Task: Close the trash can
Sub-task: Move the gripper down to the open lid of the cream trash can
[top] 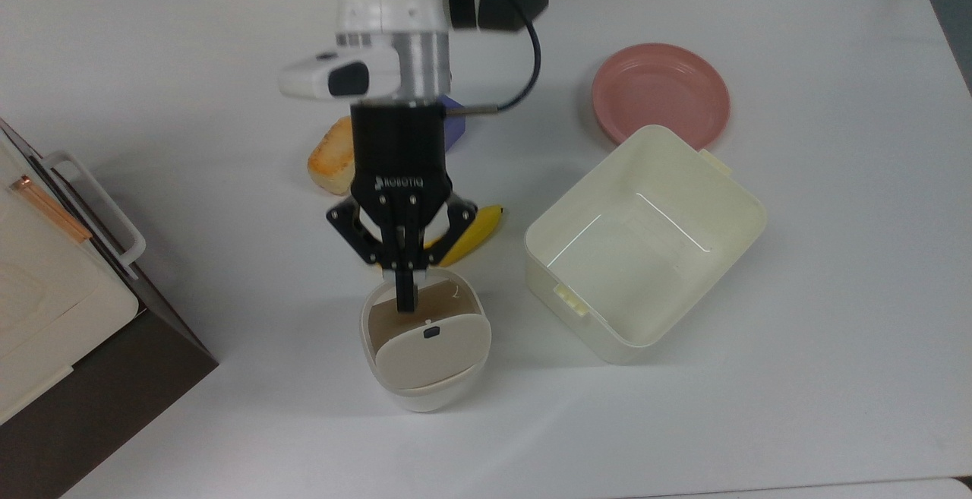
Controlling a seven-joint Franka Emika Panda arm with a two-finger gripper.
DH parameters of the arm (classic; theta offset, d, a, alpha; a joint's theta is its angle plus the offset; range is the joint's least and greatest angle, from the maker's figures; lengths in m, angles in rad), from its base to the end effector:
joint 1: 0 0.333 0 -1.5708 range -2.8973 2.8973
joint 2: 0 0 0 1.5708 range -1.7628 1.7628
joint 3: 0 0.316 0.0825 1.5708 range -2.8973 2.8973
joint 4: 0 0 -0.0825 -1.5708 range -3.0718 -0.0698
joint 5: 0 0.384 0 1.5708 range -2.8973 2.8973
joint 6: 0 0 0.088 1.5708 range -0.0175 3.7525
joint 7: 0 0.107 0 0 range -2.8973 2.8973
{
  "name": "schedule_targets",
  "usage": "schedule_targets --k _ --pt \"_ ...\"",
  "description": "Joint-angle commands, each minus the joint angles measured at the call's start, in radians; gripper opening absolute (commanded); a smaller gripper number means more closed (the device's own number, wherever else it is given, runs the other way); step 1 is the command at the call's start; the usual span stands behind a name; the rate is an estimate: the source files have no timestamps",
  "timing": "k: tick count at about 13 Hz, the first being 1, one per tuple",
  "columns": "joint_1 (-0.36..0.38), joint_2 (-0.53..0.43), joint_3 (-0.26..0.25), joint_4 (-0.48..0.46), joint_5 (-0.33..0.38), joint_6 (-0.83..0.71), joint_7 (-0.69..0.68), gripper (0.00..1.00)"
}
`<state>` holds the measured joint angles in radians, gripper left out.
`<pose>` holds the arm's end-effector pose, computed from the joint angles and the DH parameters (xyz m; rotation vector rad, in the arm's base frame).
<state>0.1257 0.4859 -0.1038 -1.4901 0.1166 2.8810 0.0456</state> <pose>0.7434 0.0267 0.5029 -2.7613 0.1191 -1.3453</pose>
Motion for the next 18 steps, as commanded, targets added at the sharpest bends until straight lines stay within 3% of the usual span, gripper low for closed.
schedule_targets --k 1,12,14,18 --pt "0.012 0.074 -0.010 0.080 0.020 0.078 -0.013 0.00" --pt "0.011 0.096 -0.010 0.091 0.017 0.054 -0.023 0.00" --pt "0.014 0.073 -0.010 0.059 0.017 -0.020 -0.027 0.00" --pt "-0.003 -0.012 -0.010 0.059 0.031 -0.343 -0.096 0.00"
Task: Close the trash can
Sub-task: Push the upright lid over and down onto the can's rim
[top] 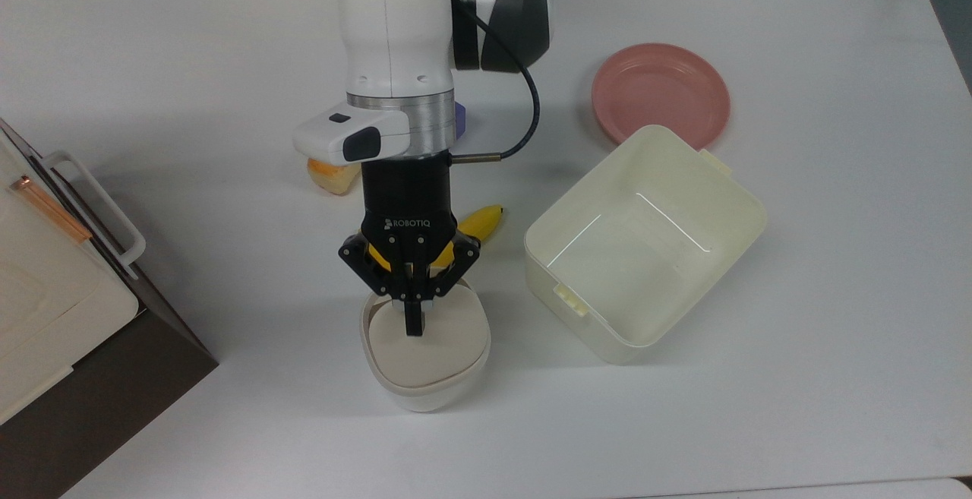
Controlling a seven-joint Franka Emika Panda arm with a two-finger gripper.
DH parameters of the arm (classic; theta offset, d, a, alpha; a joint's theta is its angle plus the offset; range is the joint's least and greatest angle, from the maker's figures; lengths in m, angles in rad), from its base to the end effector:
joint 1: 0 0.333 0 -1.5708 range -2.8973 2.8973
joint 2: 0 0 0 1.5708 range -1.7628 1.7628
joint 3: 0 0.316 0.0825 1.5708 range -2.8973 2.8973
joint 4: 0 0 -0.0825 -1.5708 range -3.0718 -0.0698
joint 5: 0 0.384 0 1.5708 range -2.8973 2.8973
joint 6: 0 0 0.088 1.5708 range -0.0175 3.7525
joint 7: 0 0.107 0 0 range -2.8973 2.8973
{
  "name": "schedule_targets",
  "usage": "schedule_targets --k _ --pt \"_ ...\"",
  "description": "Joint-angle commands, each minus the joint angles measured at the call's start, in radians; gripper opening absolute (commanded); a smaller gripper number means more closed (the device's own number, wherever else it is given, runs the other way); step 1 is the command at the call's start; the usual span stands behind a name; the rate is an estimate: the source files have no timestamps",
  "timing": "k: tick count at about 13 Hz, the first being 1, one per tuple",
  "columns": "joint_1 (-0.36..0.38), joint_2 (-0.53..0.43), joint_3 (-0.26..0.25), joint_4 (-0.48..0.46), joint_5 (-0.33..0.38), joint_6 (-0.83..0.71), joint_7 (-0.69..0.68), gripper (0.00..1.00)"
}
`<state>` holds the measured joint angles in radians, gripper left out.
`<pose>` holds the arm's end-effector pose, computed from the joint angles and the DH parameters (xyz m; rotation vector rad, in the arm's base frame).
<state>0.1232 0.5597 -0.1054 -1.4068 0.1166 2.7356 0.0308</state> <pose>0.7605 0.0289 0.4711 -2.8581 0.0897 -1.1607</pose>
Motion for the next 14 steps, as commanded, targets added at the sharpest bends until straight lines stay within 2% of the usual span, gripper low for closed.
schedule_targets --k 1,4,6,14 --pt "-0.005 -0.098 -0.008 -0.024 0.031 -0.262 -0.086 0.00" --pt "-0.002 -0.095 -0.008 -0.037 0.031 -0.385 -0.109 0.00" --pt "0.006 -0.072 -0.008 -0.073 0.031 -0.390 -0.124 0.00" --pt "0.003 -0.018 -0.010 -0.069 0.029 -0.381 -0.127 0.00"
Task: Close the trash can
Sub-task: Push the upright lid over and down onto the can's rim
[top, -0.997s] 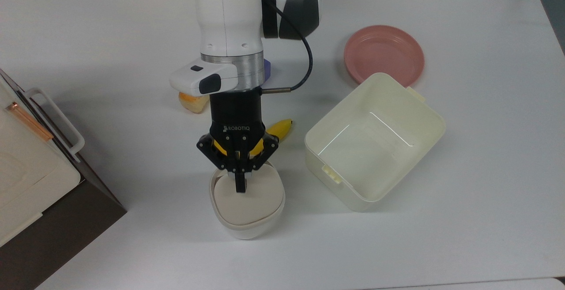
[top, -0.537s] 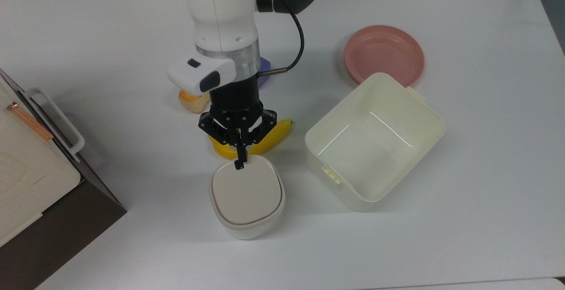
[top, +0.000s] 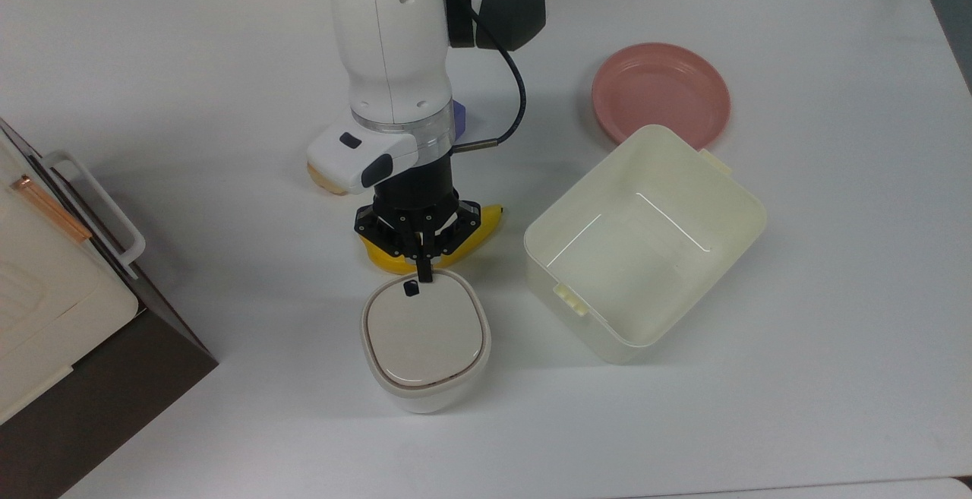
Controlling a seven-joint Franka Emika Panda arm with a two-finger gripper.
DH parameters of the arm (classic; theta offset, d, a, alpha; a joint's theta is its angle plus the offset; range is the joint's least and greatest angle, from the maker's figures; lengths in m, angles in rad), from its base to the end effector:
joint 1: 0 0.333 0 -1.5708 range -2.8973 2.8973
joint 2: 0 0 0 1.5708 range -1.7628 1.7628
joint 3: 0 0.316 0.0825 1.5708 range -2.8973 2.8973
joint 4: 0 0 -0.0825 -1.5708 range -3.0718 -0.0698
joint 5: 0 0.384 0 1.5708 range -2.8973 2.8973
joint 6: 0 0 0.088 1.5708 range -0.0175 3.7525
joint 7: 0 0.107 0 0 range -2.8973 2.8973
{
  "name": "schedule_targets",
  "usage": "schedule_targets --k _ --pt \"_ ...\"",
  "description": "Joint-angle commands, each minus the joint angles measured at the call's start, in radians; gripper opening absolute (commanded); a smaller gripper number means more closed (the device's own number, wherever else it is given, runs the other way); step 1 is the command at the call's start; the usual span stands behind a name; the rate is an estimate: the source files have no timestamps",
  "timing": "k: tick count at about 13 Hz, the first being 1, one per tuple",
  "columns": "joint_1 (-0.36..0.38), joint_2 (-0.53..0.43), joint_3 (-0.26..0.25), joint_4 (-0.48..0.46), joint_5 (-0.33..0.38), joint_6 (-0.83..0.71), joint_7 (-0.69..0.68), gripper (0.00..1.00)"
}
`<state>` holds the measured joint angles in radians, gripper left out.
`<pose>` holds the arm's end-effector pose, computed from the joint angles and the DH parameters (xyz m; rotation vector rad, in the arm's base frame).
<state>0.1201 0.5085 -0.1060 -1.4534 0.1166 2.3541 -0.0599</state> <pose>0.7339 0.0270 0.4351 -3.0403 -0.0485 -0.6105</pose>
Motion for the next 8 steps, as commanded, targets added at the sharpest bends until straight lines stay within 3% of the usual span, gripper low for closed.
schedule_targets --k 1,4,8 --pt "0.006 0.033 -0.008 -0.021 0.032 0.001 -0.034 0.00" --pt "0.000 0.033 -0.008 0.010 0.066 0.007 -0.021 0.00" --pt "-0.008 0.035 -0.008 0.015 0.098 0.134 -0.017 0.00"
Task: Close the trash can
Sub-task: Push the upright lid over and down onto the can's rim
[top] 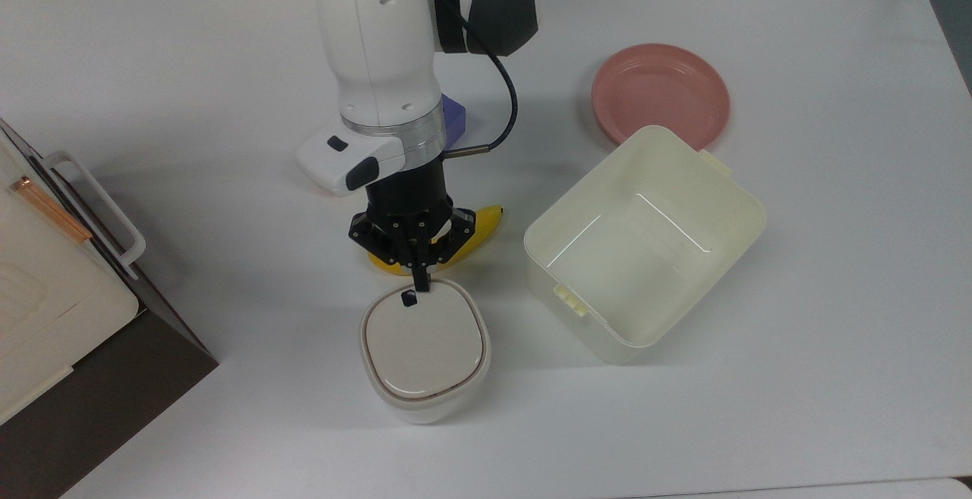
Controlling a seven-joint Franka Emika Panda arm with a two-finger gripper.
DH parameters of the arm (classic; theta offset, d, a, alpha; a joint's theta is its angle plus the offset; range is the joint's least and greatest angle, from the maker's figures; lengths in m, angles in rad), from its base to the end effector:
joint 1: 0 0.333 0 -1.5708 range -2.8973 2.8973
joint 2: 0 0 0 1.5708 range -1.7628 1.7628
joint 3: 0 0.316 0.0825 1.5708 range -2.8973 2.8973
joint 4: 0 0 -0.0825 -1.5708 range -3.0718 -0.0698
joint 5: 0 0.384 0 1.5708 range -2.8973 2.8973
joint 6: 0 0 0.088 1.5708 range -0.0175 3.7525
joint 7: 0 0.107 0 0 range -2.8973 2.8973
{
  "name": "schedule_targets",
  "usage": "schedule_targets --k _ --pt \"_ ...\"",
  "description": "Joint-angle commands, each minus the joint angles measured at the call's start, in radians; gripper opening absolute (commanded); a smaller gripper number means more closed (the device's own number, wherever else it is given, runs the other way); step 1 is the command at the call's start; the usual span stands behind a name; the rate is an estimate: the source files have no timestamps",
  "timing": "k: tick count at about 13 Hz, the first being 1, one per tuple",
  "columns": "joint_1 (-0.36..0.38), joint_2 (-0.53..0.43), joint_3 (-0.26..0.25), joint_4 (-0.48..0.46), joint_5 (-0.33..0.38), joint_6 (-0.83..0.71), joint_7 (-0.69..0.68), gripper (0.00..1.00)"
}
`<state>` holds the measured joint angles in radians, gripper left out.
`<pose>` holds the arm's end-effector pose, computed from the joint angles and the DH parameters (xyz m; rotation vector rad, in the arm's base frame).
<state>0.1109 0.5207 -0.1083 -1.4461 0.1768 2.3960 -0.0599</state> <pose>0.7390 0.0194 0.4352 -2.9863 0.0225 -0.6599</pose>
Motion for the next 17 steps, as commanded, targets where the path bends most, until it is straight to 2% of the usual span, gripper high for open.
schedule_targets --k 1,6,17 --pt "-0.002 0.022 -0.007 0.009 0.041 0.109 -0.003 0.00" --pt "-0.019 0.019 -0.005 0.018 0.062 0.110 0.000 0.00" --pt "-0.010 0.045 -0.007 -0.014 0.047 0.143 -0.014 0.00"
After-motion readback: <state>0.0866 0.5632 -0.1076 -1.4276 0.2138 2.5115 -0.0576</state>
